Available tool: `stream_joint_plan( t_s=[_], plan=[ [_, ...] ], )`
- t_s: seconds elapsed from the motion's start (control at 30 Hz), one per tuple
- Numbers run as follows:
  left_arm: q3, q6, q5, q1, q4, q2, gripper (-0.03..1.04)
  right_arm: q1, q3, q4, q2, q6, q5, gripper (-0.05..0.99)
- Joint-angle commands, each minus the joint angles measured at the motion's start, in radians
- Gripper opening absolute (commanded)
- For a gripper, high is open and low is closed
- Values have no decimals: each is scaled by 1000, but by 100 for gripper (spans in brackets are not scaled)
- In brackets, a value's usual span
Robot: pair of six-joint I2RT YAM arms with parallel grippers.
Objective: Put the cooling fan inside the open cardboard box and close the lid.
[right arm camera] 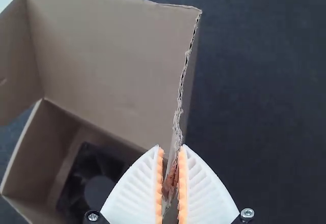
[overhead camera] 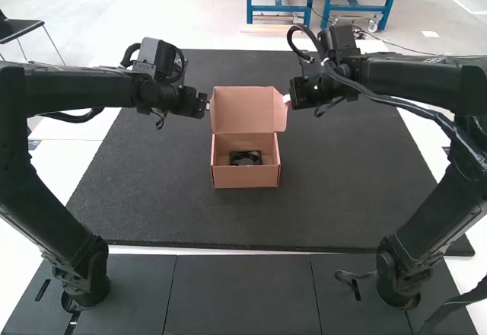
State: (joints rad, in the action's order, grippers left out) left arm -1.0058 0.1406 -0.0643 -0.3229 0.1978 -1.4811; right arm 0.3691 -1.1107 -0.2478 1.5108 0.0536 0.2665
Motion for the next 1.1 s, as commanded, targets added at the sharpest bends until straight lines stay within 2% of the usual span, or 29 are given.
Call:
stream_joint_plan(
  t_s=[0.0, 0.3, 0.7, 1.07],
  plan=[
    [-43, 8, -6, -7, -5, 13, 97, 16, 9, 2, 11, 5, 14, 8],
    [-45, 7, -3, -7, -9, 13, 97, 47, 8, 2, 29, 9, 19, 3],
    [-47, 7, 12, -8, 3, 16, 97, 108, -9, -8, 46, -1, 19, 2],
    [-45, 4, 43, -61, 58, 24, 97, 110, -21, -53, 46, -1, 17, 2]
  ],
)
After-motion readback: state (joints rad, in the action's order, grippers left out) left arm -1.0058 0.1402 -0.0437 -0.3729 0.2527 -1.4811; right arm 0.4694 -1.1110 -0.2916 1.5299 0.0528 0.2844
